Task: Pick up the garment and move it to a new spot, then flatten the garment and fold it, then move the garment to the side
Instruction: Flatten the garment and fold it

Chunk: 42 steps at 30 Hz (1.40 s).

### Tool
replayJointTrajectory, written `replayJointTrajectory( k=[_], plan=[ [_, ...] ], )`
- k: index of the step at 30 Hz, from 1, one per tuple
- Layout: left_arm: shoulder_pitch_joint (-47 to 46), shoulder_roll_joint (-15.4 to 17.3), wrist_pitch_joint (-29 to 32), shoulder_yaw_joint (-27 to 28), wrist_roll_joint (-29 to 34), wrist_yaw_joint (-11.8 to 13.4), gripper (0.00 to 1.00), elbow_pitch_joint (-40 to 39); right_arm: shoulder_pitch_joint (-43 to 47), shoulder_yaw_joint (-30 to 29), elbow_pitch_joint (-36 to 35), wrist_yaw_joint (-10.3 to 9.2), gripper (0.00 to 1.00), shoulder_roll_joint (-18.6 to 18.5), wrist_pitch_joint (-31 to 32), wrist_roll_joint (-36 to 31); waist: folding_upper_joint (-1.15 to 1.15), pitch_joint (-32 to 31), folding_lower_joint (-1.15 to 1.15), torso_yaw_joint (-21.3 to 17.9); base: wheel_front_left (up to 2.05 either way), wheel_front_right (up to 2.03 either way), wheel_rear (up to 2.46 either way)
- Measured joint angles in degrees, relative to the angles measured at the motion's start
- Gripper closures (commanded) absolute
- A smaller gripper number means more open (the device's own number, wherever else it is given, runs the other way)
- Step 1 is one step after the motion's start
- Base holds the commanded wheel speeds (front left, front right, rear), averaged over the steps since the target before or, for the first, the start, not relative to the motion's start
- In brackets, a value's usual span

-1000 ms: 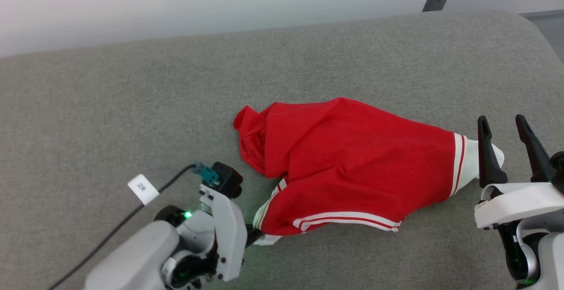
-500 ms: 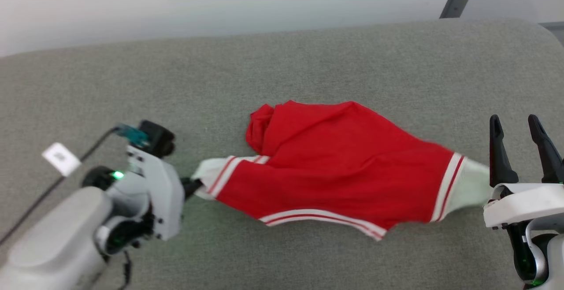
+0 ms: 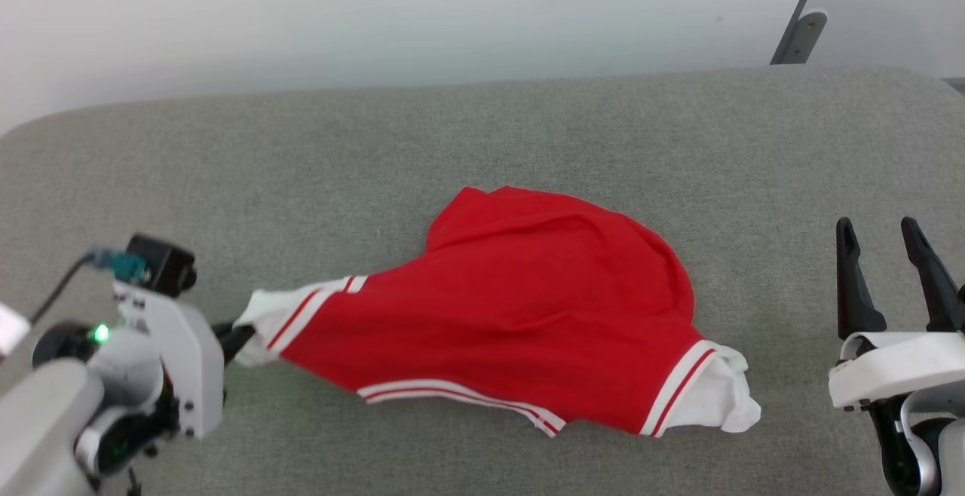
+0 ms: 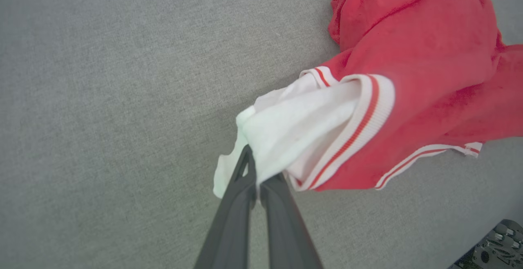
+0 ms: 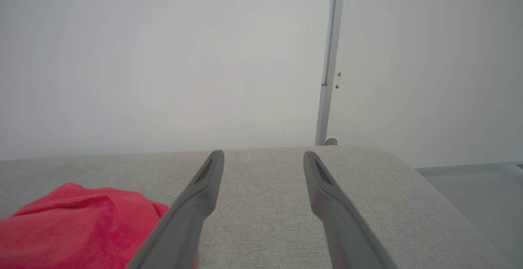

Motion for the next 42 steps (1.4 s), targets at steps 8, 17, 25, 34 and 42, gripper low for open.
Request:
replayJointTrajectory(
  k=[8,17,25,34,42],
  plan=[
    [7.82,1.20,-2.46,-1.07,-0.96,1.79,1.00,-2.26,1.20,-0.41,-0.58,0.00,0.00,-0.16,0.36,0.34,0.00,-0.27,0.00,0.32,0.00,0.00,0.00],
    [11.29,-1.91,-3.27,-4.22,0.00,2.20,1.00,-1.31,1.80,-0.51,-0.96,0.00,0.00,0.05,0.90,0.59,0.00,0.34,0.00,0.93,0.00,0.00,0.00],
    [10.95,-2.19,-2.79,-3.34,-1.88,1.80,0.00,-0.85,1.60,-0.24,-1.24,0.00,0.00,-0.03,1.01,0.96,0.00,0.62,0.00,1.33,0.00,0.00,0.00],
    [7.65,4.25,3.37,0.88,-6.08,5.63,0.00,-9.73,1.61,-0.68,-2.38,0.00,0.00,-0.18,0.90,0.97,0.00,0.11,0.00,1.48,0.00,0.00,0.00],
    [2.24,5.50,6.73,3.05,-6.55,7.39,0.00,-10.96,1.64,-0.32,-2.52,0.00,0.00,0.00,0.80,1.13,0.00,-0.44,0.00,0.98,0.00,0.00,0.00]
  ],
)
